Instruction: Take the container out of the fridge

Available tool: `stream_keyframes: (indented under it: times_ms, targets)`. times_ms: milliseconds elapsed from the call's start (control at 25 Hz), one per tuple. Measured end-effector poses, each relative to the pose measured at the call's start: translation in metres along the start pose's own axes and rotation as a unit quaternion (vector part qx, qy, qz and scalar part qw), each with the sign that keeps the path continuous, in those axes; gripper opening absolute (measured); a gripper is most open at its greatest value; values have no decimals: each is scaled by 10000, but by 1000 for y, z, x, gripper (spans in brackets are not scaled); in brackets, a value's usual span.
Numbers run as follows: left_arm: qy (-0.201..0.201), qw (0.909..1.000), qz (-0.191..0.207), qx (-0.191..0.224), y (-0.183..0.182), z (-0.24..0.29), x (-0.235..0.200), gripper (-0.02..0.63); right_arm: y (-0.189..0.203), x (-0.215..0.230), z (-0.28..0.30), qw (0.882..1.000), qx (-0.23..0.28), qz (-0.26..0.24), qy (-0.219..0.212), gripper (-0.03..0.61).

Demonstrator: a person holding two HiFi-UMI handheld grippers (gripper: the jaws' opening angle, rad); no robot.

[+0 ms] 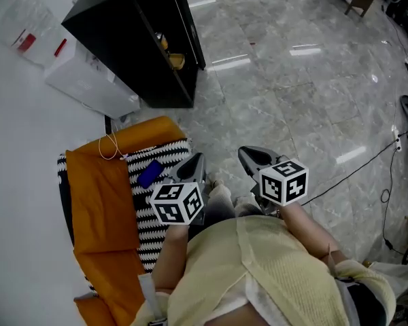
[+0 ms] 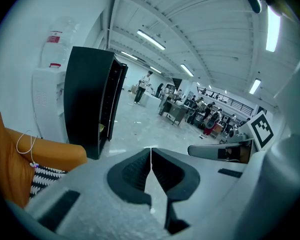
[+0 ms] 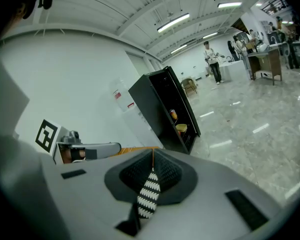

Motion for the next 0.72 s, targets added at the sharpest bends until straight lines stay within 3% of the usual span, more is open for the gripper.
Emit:
stream_keyframes:
  times_ms: [720]
  targets:
    - [159,9997,64,-200,-59,92,-48,28,-72,57,78,9998,-65,94,186,29]
Point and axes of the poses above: the fingertips, and each gripper's own axes: z forward along the fingers, x to its right, y out of its underside, the point moved 4 cm from there along -z, backward along the fingers, and after that the axes turned 14 degrees about -y, right-handed, at the moved point
